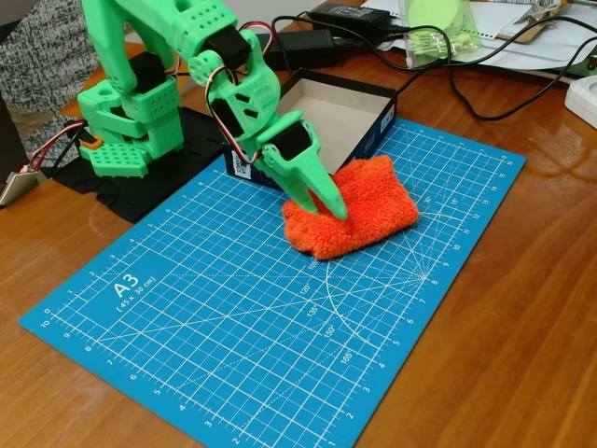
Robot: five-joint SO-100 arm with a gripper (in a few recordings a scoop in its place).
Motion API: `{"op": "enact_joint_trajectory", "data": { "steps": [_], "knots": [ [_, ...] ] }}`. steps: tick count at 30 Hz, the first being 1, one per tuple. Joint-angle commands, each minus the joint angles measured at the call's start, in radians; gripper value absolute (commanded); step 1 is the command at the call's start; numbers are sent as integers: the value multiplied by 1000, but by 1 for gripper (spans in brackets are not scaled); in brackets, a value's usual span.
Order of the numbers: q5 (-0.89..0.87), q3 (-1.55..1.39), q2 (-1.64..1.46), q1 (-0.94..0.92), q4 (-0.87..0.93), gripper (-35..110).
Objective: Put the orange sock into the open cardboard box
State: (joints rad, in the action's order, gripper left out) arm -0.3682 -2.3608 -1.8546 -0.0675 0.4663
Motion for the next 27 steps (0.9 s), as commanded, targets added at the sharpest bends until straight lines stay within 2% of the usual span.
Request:
{"op": "enact_joint_trajectory", "data": {
  "steps": [1, 4, 6, 7, 9, 12, 14, 16, 18, 20, 21, 23, 27],
  "knots": [
    [-46, 41, -152, -46, 77, 28],
    [-55, 57, -347, -20, 265, 28],
    [3, 91, -431, 34, 400, 35],
    [52, 110, -453, 69, 453, 34],
    [-2, 130, -482, 101, 534, 27],
    [-130, 86, -495, 98, 515, 13],
    [-156, 23, -477, 92, 405, 0],
    [-117, -17, -440, 95, 357, 0],
    [-109, -6, -399, 87, 387, 2],
    [-124, 23, -371, 98, 451, 17],
    [-94, 48, -368, 117, 480, 18],
    [-51, 83, -371, 137, 526, 15],
    [-123, 71, -380, 120, 518, 0]
  ]
}}
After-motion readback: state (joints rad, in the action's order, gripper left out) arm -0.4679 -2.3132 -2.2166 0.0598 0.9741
